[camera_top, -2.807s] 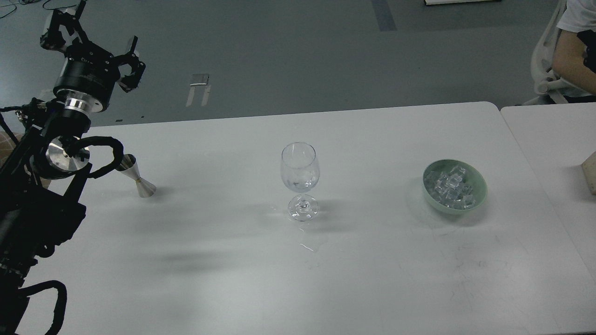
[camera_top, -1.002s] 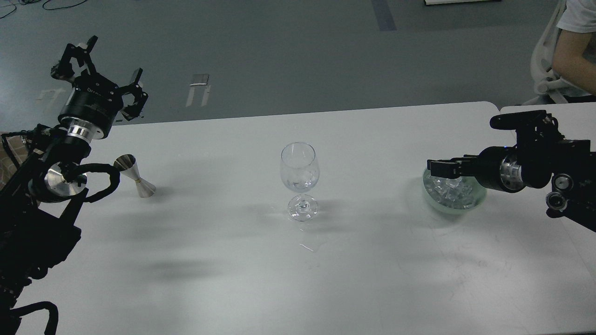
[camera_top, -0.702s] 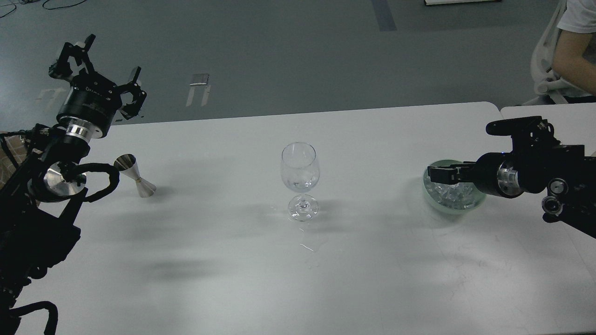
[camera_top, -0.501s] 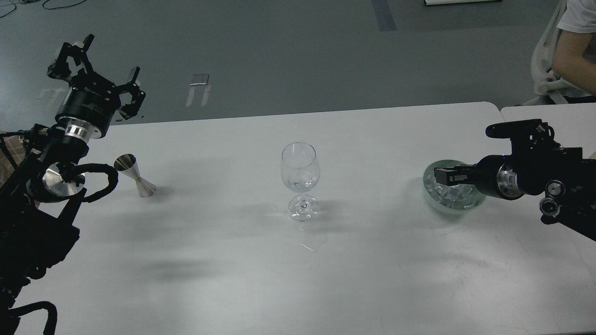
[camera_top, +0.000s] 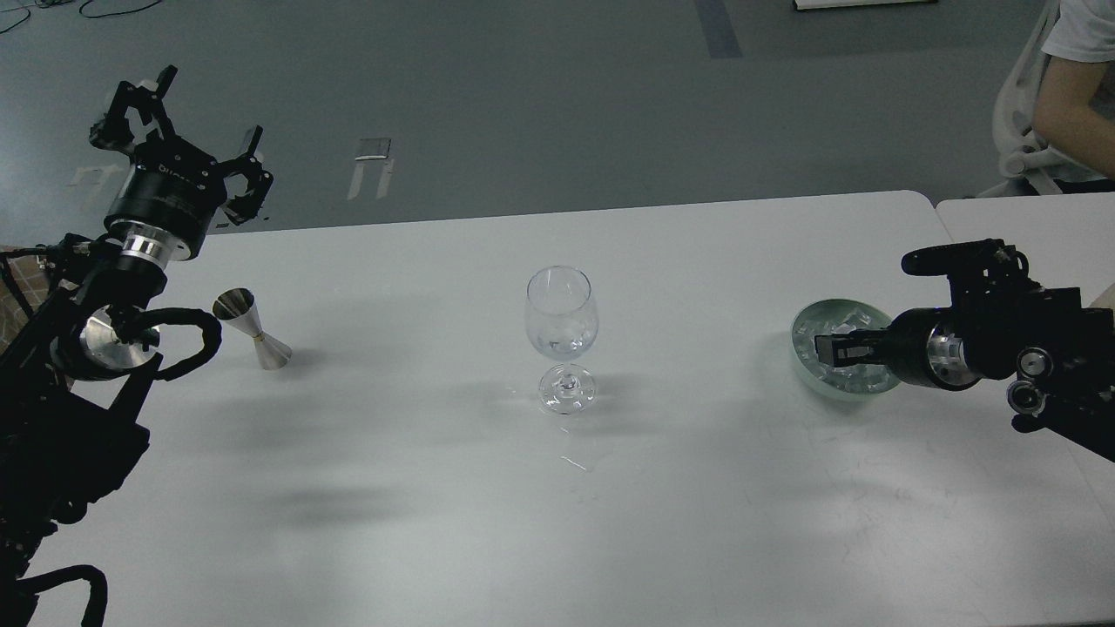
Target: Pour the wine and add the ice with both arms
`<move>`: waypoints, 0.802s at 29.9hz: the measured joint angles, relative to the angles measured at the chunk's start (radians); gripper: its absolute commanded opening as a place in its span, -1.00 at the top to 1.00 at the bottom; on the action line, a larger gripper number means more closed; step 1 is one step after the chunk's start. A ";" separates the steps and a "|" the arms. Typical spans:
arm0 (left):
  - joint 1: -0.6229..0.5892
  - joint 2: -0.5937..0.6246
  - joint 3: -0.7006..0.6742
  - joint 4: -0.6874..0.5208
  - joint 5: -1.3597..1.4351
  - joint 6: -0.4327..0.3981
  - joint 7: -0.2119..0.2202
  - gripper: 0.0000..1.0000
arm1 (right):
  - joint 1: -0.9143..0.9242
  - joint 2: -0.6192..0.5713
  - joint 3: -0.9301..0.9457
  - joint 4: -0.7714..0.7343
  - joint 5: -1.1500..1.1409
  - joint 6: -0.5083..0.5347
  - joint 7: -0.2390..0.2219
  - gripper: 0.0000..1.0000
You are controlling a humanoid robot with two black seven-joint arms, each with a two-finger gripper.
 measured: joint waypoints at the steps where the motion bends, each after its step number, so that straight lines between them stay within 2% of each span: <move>1: 0.001 0.001 0.000 0.000 0.000 0.000 0.000 -0.91 | 0.000 0.000 0.000 -0.001 0.000 0.000 0.002 -0.19; 5: 0.001 0.001 0.000 0.000 0.000 0.000 0.000 -0.91 | -0.001 0.000 0.000 -0.002 -0.001 -0.001 0.011 -0.23; 24: 0.015 -0.008 0.001 0.007 0.000 0.000 0.000 -0.91 | -0.001 0.032 0.007 -0.032 -0.012 -0.016 0.011 0.02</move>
